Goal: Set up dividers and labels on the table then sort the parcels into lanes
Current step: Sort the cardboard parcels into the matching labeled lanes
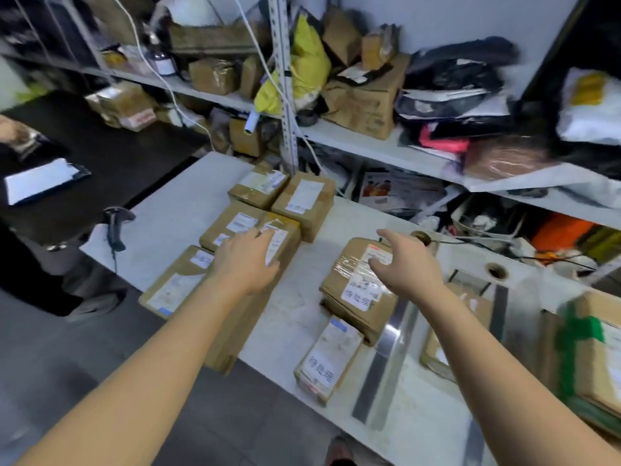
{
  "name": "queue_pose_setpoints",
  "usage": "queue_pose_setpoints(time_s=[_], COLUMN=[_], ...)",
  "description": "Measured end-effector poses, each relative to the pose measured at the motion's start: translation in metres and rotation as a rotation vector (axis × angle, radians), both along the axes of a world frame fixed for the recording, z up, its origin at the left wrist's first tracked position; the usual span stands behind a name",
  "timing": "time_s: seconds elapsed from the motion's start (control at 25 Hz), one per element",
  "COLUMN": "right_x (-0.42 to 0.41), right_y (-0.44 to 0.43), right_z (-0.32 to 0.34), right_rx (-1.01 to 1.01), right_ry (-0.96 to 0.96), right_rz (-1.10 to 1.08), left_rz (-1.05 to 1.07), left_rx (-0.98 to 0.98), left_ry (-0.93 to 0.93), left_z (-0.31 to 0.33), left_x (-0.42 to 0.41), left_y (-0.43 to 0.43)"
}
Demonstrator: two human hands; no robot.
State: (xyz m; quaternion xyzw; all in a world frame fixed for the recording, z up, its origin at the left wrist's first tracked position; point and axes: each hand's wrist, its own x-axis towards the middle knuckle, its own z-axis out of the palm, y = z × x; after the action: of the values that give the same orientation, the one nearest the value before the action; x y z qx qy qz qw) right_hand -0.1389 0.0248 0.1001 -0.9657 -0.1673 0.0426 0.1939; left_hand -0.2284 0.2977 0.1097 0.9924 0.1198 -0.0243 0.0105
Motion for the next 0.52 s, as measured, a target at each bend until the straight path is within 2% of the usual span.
queue_pose_setpoints(time_s=[0.16, 0.52], right_x=[0.036, 0.069], right_y=[0.048, 0.170], right_z=[-0.011, -0.052], right_rx=[0.046, 0.145], right_ry=[0.032, 0.191], right_rz=[0.042, 0.040], left_rz=[0.063, 0.090], left_rx=[-0.027, -0.163], left_ry=[0.072, 0.076], left_z=[-0.006, -0.048], left_x=[0.023, 0.086], left_y=[0.039, 0.154])
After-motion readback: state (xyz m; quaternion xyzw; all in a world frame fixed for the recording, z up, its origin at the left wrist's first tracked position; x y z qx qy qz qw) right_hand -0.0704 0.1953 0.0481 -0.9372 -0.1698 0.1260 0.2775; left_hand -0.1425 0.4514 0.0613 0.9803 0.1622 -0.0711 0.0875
